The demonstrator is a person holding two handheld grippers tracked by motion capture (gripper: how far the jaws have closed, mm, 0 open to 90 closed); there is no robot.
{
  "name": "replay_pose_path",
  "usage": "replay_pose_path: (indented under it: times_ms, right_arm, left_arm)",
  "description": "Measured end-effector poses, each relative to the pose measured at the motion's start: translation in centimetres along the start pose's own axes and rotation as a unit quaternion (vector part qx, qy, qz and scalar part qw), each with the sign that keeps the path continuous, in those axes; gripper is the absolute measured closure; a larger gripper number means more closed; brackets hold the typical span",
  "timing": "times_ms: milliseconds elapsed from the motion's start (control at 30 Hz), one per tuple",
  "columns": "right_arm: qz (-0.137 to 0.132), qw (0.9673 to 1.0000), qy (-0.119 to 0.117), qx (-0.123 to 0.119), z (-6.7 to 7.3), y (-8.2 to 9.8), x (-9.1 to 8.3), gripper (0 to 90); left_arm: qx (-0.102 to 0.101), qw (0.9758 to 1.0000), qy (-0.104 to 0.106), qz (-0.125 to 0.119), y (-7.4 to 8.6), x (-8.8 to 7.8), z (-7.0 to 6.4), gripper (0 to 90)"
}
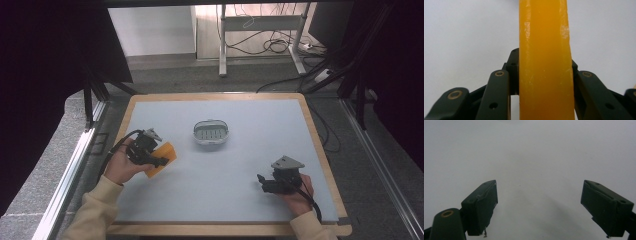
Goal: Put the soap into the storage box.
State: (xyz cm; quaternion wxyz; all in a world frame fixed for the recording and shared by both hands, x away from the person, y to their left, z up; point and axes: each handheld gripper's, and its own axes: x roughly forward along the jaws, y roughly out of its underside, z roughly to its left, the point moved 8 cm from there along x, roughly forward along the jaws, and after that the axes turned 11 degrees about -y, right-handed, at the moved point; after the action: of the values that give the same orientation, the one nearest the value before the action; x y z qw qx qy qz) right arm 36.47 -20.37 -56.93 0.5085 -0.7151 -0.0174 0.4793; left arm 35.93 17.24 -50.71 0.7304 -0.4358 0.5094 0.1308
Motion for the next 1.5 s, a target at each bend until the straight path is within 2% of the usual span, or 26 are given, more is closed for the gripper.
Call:
replay_pose_path:
  times_ms: [167, 600, 767, 1033, 1200, 1500]
  right_arm:
    - [0.0, 1.0, 0.0, 0.001, -0.1, 0.0, 0.0, 14.4]
    - [0.002, 1.0, -0.001, 0.004, -0.1, 0.1, 0.0, 14.5]
    - [0.0, 1.0, 0.001, 0.008, -0.3, 0.1, -0.1, 14.5]
    - [0.002, 1.0, 0.001, 0.007, -0.3, 0.2, 0.0, 14.5]
    - [0.002, 1.0, 0.001, 0.009, -0.3, 0.2, 0.0, 14.5]
    - [0.004, 1.0, 0.001, 0.008, -0.4, 0.3, 0.0, 14.5]
  left_arm:
    - [0.002, 1.0, -0.002, -0.007, -0.6, -0.2, 0.1, 61.8]
    - [0.006, 1.0, -0.004, 0.002, -1.4, -0.1, 0.5, 61.7]
    - [0.004, 0.9999, -0.009, -0.001, -2.0, 0.2, 0.7, 61.8]
    - [0.01, 0.9999, -0.008, -0.005, -2.8, 0.2, 0.6, 61.8]
    - [0.016, 0.9998, 0.001, -0.007, -3.5, 0.2, 0.4, 61.7]
    - [0.021, 0.9997, -0.002, -0.01, -4.4, 0.3, 0.4, 61.8]
